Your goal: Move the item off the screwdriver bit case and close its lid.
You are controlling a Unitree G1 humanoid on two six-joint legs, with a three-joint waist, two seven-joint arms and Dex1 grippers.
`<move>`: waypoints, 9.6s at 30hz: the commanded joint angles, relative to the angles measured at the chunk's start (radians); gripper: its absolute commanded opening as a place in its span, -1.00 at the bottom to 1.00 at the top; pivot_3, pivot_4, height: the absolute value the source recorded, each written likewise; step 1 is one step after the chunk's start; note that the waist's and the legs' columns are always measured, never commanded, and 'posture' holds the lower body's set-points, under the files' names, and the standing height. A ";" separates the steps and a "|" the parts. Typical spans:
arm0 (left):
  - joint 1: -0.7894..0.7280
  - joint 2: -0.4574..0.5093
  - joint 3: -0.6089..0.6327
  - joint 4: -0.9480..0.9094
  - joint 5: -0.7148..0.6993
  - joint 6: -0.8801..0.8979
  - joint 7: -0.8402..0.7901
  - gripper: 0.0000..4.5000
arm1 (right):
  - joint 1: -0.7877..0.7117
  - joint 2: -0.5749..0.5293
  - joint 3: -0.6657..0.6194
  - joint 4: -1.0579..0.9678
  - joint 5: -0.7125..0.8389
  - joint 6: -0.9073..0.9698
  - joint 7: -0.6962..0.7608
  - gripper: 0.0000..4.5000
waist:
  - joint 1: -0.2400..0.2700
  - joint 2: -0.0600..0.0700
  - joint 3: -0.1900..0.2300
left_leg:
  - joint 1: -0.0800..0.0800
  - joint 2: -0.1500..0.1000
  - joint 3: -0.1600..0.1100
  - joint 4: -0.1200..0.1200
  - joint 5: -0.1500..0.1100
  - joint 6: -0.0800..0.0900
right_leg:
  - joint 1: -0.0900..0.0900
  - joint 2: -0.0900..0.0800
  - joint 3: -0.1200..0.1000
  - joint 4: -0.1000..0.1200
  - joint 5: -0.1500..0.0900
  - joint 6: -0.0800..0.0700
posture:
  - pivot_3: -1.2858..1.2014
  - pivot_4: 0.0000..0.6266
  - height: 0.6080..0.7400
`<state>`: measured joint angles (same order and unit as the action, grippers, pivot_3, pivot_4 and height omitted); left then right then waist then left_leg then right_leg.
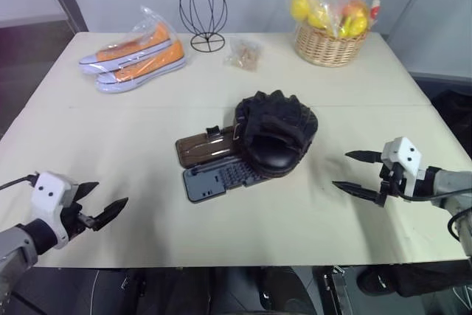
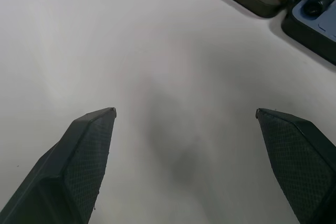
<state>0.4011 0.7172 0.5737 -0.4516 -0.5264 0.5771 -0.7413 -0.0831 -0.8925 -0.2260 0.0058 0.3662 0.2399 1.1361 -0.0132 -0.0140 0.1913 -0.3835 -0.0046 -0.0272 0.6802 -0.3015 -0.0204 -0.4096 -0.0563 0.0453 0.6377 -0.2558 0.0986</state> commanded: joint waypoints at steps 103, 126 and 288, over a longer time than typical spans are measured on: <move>-0.885 0.169 -0.501 0.413 -0.004 0.001 -0.352 1.00 | -0.084 -0.218 -0.286 -0.685 0.520 0.632 -0.085 0.99 | 0.001 -0.002 0.000 | -0.001 0.003 -0.002 0.003 0.000 0.000 | -0.004 0.009 0.001 0.008 0.000 0.001 | 0.03 -0.52 1.00; -1.331 -0.156 -0.739 1.438 0.471 -0.631 -0.417 0.42 | -0.304 -0.145 0.062 -0.558 0.406 0.525 -0.102 1.00 | 0.002 -0.002 0.000 | -0.010 -0.001 -0.001 0.003 0.000 0.000 | -0.014 0.008 0.001 0.010 0.003 0.005 | 0.03 -0.52 1.00; -0.672 0.124 -0.580 0.033 -0.258 0.303 -0.494 0.73 | -0.290 0.226 0.468 -0.376 -0.737 -0.072 -0.383 -1.00 | -0.006 0.002 -0.002 | 0.008 0.003 -0.001 0.000 0.000 0.001 | 0.002 0.009 0.002 0.010 0.001 0.001 | 0.03 -0.52 1.00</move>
<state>-0.2394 0.8138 -0.0775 -0.3676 -0.6701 0.8084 -1.2191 -0.3567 -0.6557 0.2687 -0.3480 -0.3714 0.1963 0.7700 -0.0189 -0.0124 0.1893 -0.3758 -0.0020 -0.0282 0.6805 -0.3017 -0.0194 -0.4079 -0.0475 0.0474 0.6473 -0.2550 0.0993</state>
